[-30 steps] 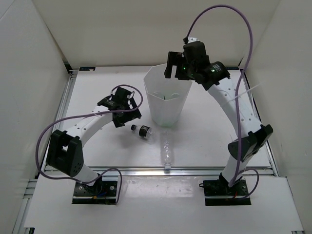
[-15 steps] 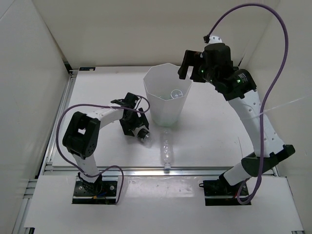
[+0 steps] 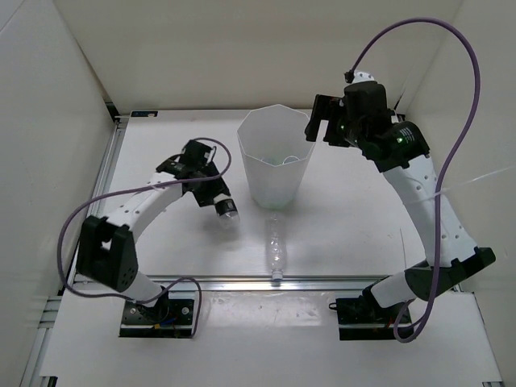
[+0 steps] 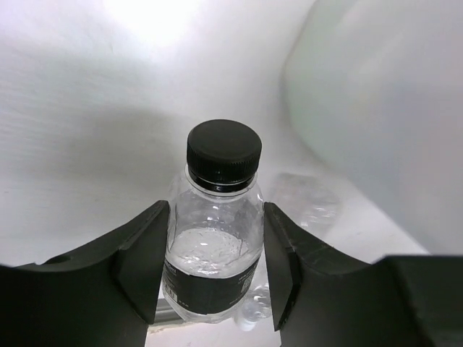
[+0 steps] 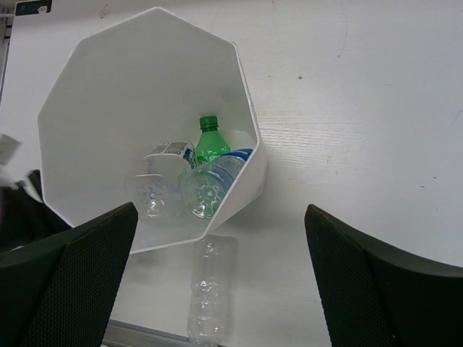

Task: Put the plastic bottles in the bin

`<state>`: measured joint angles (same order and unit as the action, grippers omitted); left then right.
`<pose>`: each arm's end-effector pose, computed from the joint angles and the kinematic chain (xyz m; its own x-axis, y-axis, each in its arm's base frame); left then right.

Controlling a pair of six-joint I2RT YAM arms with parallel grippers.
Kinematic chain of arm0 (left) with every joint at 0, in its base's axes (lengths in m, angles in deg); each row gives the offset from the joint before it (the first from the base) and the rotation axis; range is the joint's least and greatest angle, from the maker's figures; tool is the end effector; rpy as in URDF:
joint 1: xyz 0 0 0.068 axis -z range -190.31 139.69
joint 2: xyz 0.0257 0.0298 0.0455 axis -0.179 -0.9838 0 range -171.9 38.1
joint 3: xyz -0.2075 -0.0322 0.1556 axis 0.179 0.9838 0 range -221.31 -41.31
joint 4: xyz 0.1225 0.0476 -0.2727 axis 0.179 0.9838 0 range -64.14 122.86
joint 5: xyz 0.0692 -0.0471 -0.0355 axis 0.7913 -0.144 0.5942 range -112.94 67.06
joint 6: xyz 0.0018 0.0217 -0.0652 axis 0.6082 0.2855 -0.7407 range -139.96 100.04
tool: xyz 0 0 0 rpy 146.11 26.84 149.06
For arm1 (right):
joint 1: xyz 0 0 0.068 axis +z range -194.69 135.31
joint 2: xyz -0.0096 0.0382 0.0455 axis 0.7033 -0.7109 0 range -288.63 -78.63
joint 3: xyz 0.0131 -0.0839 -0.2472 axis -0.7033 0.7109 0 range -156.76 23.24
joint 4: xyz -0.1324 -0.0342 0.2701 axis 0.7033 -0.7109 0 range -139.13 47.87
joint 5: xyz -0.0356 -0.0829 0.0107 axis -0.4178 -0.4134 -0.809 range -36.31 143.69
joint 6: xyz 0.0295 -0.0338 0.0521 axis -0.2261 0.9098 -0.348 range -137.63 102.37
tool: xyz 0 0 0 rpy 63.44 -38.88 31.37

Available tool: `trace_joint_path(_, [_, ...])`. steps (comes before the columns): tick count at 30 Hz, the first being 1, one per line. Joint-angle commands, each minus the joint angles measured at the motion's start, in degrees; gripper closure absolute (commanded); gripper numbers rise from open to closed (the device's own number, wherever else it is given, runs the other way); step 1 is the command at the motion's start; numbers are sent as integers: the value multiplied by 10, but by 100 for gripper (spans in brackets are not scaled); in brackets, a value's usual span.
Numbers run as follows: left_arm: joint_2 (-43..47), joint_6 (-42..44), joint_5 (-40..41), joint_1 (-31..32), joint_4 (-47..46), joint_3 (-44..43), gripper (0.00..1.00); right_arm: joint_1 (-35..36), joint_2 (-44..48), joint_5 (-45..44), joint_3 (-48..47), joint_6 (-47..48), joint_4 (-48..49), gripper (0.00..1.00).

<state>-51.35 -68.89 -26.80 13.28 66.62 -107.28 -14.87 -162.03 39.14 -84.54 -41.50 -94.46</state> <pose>0.3307 -0.1486 0.1890 -0.8635 -0.4437 -0.2398 -0.3423 0.8647 -0.3675 0.3036 0.1579 0.4780 -0.4886 0.1715 -0.8555 -0.0997 0.9631 0.2500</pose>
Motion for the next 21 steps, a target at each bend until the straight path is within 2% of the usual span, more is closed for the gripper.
trace_joint_path(1, [69, -6, 53, -14, 24, -34, 57, -4, 19, -1, 8, -3, 11, 0])
trace_joint_path(4, [74, 17, 53, -14, 34, -48, 57, -9, 19, 4, 14, -9, 11, 0])
trace_joint_path(6, [74, 23, 70, -14, 45, -64, 67, -9, 19, 4, 19, -14, 11, 0])
trace_joint_path(8, [82, 17, 96, -14, 71, -91, 70, -9, 19, 4, 19, -14, 11, 0])
trace_joint_path(12, [96, 23, 192, -14, 99, -204, 66, -14, 31, 4, 26, -14, 11, 0])
trace_joint_path(15, [75, 47, 235, -14, 105, -358, 66, -14, 42, 4, 41, -14, 11, 0])
trace_joint_path(21, [-18, 101, 207, 14, 74, -551, 62, -35, 64, 22, 89, -49, 11, 0])
